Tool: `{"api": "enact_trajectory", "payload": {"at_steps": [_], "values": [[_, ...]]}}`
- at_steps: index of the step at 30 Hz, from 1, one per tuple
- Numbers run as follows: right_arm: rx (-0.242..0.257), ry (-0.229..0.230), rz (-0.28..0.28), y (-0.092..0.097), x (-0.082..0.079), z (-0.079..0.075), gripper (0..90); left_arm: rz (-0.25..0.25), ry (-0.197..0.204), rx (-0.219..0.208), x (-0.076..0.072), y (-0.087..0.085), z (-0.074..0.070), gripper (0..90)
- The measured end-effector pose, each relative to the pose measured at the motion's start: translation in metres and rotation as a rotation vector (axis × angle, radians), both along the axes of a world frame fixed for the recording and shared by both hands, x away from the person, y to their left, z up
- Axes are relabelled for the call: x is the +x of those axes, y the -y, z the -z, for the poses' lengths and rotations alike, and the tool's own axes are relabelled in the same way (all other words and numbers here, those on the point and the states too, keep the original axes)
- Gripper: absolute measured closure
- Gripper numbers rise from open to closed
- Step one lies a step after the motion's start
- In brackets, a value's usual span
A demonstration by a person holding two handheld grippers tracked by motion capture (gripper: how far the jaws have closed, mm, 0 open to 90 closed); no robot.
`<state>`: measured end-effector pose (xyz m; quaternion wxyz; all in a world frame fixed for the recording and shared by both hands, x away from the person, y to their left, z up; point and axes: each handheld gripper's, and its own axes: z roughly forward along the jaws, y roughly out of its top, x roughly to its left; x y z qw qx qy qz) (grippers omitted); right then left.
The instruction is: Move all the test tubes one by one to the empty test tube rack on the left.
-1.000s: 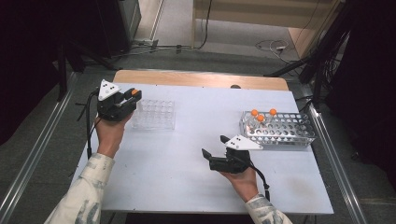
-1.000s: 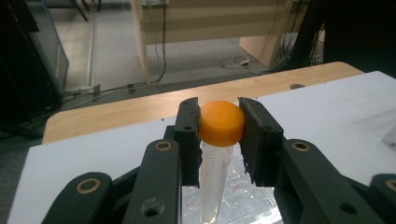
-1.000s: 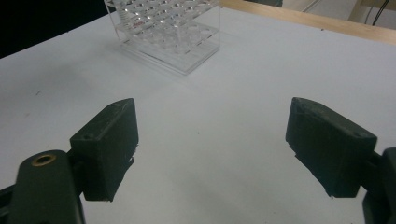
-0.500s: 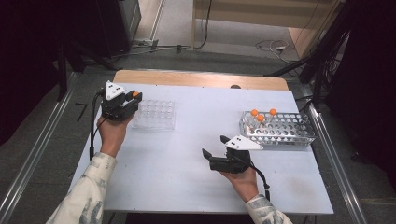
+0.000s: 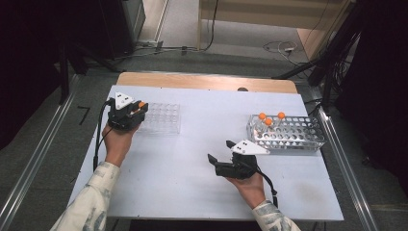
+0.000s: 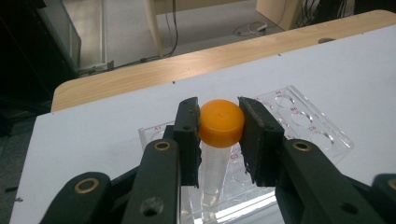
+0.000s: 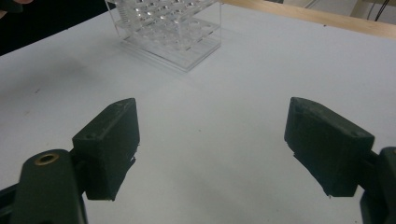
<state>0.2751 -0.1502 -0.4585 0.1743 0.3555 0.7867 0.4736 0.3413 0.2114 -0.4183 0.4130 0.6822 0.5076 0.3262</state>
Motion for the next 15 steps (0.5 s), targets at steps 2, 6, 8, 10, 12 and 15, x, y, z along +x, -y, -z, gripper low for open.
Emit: {"api": "enact_trajectory", "payload": {"at_steps": [2,6,8,10,12,15], "values": [[0.0,0.0,0.001,0.0,0.0,0.0,16.5,-0.002,0.003,-0.002,0.0,0.0,0.0,65.7],[0.001,0.0,0.002,0.0,0.0,0.0,16.5,0.0,0.01,-0.005,-0.002,0.001,-0.002,58.5],[0.0,0.001,0.002,0.0,0.0,0.0,16.5,-0.002,0.013,-0.007,-0.003,0.001,-0.003,55.2],[0.0,0.001,0.004,0.0,0.0,0.0,16.5,-0.007,0.014,-0.009,-0.004,0.001,-0.004,50.8],[0.0,0.003,0.004,0.001,0.001,0.0,16.5,-0.016,0.008,-0.02,-0.006,0.002,-0.005,45.7],[0.003,0.004,0.01,0.002,0.001,-0.001,16.5,-0.013,0.012,-0.049,-0.01,0.003,-0.009,39.7]]}}
